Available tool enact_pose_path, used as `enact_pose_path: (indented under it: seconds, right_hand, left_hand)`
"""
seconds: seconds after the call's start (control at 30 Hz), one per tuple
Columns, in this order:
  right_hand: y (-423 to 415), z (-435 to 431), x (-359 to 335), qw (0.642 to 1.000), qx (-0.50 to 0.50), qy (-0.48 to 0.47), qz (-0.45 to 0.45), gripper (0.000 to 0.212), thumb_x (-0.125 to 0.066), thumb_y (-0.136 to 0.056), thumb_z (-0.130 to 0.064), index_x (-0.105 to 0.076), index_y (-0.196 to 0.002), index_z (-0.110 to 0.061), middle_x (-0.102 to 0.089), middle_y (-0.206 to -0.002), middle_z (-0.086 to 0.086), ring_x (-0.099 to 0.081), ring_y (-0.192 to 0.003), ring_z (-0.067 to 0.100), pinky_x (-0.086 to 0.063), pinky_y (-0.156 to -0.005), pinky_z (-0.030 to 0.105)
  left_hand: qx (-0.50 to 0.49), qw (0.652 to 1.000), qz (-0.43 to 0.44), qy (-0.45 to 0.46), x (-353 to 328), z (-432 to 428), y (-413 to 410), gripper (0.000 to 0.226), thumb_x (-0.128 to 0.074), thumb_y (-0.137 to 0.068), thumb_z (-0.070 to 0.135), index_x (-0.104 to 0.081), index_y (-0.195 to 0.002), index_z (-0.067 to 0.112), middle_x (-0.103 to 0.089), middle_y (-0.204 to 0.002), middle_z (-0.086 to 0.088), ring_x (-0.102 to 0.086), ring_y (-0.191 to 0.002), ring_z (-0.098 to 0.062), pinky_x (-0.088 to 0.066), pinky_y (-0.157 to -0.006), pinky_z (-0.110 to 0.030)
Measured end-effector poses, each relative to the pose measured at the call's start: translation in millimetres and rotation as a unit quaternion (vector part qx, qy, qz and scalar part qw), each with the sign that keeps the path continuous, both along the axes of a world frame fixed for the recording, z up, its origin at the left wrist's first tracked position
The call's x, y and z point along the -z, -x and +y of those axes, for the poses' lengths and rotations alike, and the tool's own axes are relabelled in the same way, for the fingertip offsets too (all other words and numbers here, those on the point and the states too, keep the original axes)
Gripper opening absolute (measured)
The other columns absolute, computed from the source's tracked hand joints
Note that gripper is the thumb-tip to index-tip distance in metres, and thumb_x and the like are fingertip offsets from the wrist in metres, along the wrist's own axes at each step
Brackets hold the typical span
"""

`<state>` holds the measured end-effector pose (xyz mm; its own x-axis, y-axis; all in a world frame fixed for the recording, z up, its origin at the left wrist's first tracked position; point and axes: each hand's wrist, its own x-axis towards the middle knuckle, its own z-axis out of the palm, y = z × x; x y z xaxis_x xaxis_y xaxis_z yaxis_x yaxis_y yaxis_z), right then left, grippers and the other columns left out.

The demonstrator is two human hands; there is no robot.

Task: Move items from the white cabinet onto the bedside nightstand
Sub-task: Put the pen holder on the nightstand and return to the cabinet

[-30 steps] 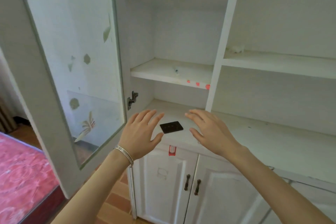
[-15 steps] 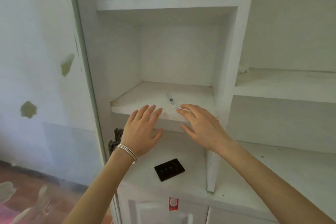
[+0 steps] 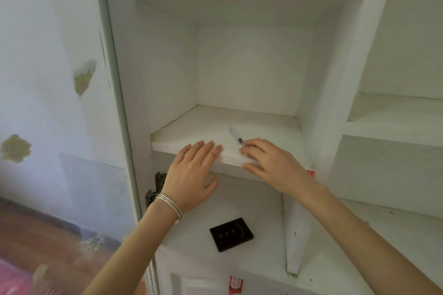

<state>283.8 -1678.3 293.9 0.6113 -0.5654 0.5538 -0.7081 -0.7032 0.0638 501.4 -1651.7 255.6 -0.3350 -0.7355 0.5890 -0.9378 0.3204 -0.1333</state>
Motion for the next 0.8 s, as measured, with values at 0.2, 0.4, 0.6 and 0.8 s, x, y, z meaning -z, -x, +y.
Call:
enact_pose_path:
  seconds: [0.2,0.4,0.6,0.8]
  right_hand:
    - [17,15,-5,0.994,-0.069,0.069,-0.043,0.006,-0.067,-0.079,-0.011,-0.065,-0.085,-0.012,-0.062,-0.089,0.000,-0.057,-0.071,0.019,-0.045,-0.056,0.029]
    - [25,40,-2,0.984,-0.152,0.077,-0.057,0.008,-0.060,-0.083,-0.015,-0.067,-0.086,-0.011,-0.063,-0.088,0.000,-0.058,-0.074,0.019,-0.047,-0.057,0.033]
    - [17,83,27,0.952,-0.279,0.120,-0.049,0.013,-0.057,-0.090,-0.013,-0.068,-0.089,-0.006,-0.066,-0.087,0.004,-0.060,-0.075,0.021,-0.048,-0.064,0.032]
    - [-22,143,92,0.918,-0.391,0.005,-0.062,0.019,-0.056,-0.089,-0.022,-0.067,-0.090,-0.007,-0.067,-0.083,0.004,-0.062,-0.074,0.020,-0.052,-0.062,0.038]
  left_hand:
    - [-0.029,0.999,-0.005,-0.016,-1,23,7,0.065,-0.040,-0.079,0.044,-0.049,-0.133,0.009,-0.054,-0.132,-0.012,-0.050,-0.122,-0.031,-0.043,-0.097,-0.044]
    - [-0.072,0.997,0.004,-0.016,10,79,6,0.056,-0.043,-0.083,0.042,-0.055,-0.128,0.009,-0.060,-0.123,-0.010,-0.055,-0.114,-0.029,-0.046,-0.092,-0.042]
    - [-0.172,0.984,0.027,-0.039,42,176,12,0.056,-0.041,-0.085,0.045,-0.056,-0.128,0.012,-0.060,-0.125,-0.006,-0.053,-0.118,-0.027,-0.042,-0.096,-0.039]
    - [-0.285,0.951,0.064,-0.099,97,300,28,0.055,-0.039,-0.088,0.047,-0.056,-0.129,0.015,-0.058,-0.128,-0.004,-0.052,-0.119,-0.025,-0.041,-0.099,-0.041]
